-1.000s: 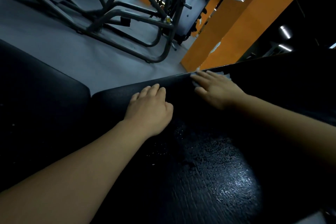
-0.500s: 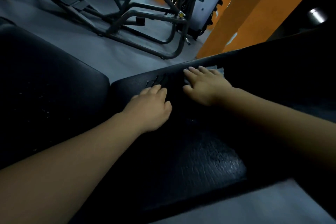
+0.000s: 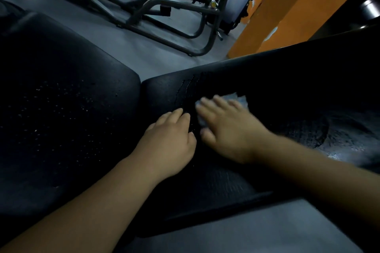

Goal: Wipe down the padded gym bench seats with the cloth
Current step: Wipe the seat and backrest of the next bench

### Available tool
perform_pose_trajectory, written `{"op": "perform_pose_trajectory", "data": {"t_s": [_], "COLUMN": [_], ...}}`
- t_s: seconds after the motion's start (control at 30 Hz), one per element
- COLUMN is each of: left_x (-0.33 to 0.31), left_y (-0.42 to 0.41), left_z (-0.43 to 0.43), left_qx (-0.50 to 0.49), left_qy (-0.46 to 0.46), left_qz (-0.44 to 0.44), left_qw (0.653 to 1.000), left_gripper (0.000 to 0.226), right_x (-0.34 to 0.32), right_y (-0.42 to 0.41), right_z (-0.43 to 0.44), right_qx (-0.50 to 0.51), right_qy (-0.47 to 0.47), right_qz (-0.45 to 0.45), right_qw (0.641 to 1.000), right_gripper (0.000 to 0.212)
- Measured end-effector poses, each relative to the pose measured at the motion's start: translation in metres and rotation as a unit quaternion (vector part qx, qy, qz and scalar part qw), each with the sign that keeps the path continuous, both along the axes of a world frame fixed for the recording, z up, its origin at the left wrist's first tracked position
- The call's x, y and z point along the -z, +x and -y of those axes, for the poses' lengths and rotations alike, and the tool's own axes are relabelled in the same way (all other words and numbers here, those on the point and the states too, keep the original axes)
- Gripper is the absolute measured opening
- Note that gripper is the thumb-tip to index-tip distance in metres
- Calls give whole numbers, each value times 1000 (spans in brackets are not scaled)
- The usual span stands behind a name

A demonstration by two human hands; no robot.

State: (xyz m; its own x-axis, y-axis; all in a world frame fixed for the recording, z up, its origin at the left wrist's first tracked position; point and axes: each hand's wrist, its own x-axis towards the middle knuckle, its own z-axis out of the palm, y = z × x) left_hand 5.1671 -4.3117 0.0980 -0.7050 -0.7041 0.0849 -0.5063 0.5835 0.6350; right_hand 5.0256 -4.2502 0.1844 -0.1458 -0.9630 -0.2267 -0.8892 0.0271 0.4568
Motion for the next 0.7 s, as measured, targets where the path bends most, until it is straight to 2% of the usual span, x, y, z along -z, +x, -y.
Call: {"op": "perform_pose_trajectory", "data": {"t_s": [0.1,0.2,0.3,0.43,0.5,0.63,0.7], "left_x": [2,-1,2,5,4,3,3], "left_y": [0,2,5,6,9,12,11], "left_z": [-2,-10,-13,-13,-16,-17,-18], "left_qx": [7,18,21,18,23,25,19], "left_qy": [-4,-7,-19,-27,-23,-18,-19], "left_qz": [11,13,8,8,9,7,3], "left_qw": [1000,1000,1000,999,999,1000,1000], "left_gripper": [57,58,57,59,60,60,60], "right_x": [-4,-19,-1,24,11,-18,-1], "right_y": [18,-9,14,53,28,-5,13], "right_z": [-60,-65,-45,-105,-129,-99,-85], "right_qx": [-38,48,106,36,20,142,148], "right_qy": [17,-42,-96,-96,-112,-185,-194], "right_qz": [37,6,-25,42,22,-31,-33], "right_qw": [998,998,989,994,993,972,969], "right_gripper": [78,82,82,70,67,78,79]}}
